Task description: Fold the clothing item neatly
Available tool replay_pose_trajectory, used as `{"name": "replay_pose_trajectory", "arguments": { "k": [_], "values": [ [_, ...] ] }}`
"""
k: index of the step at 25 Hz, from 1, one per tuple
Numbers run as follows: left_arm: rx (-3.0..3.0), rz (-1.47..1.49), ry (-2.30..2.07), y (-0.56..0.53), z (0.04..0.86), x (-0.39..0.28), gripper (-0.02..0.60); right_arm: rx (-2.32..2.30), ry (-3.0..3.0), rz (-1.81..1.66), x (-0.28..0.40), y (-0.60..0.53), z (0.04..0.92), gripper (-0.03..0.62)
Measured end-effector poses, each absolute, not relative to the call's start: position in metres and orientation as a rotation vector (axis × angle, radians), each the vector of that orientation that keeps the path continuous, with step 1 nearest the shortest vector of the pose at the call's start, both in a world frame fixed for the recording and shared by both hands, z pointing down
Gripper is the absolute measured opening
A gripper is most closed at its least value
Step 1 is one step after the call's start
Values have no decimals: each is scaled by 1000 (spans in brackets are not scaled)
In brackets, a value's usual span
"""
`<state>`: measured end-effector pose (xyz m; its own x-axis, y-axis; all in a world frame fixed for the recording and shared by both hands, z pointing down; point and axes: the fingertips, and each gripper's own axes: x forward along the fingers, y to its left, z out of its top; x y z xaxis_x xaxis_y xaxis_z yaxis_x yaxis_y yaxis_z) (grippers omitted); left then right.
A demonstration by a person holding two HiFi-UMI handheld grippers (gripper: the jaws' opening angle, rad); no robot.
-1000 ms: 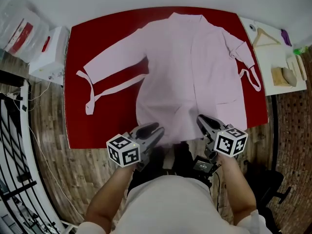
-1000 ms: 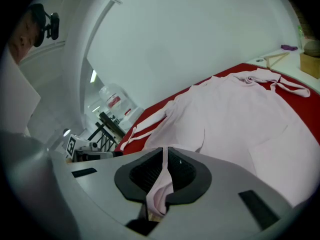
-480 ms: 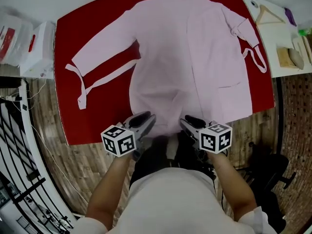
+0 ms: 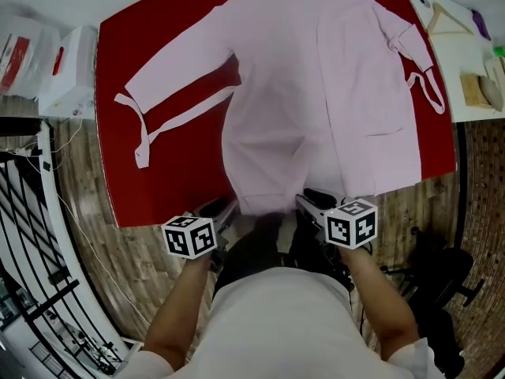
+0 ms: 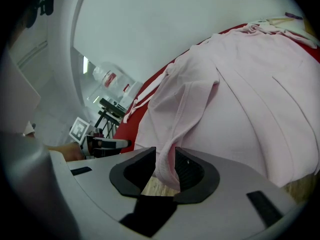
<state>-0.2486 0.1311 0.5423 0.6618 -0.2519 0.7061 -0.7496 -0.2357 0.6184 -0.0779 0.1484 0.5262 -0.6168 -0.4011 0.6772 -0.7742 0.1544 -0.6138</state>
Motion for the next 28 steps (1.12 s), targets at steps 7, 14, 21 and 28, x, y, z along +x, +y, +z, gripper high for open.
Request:
{"name": "replay_pose_trajectory", "arguments": {
  "k": [7, 14, 21, 28],
  "values": [
    [1778, 696, -709, 156, 558, -233, 102, 1105, -2019, 1419, -86, 155, 541, 97],
    [1769, 716, -631, 166, 564, -225, 12, 1138, -2013, 1384, -82, 159, 544, 26],
    [1757, 656, -645, 163, 561, -233, 9, 1220, -1994, 1382, -53, 166, 537, 23],
    [1733, 632, -677, 164, 560, -244, 8, 1323, -1909, 1387, -8, 172, 542, 21]
  ]
}}
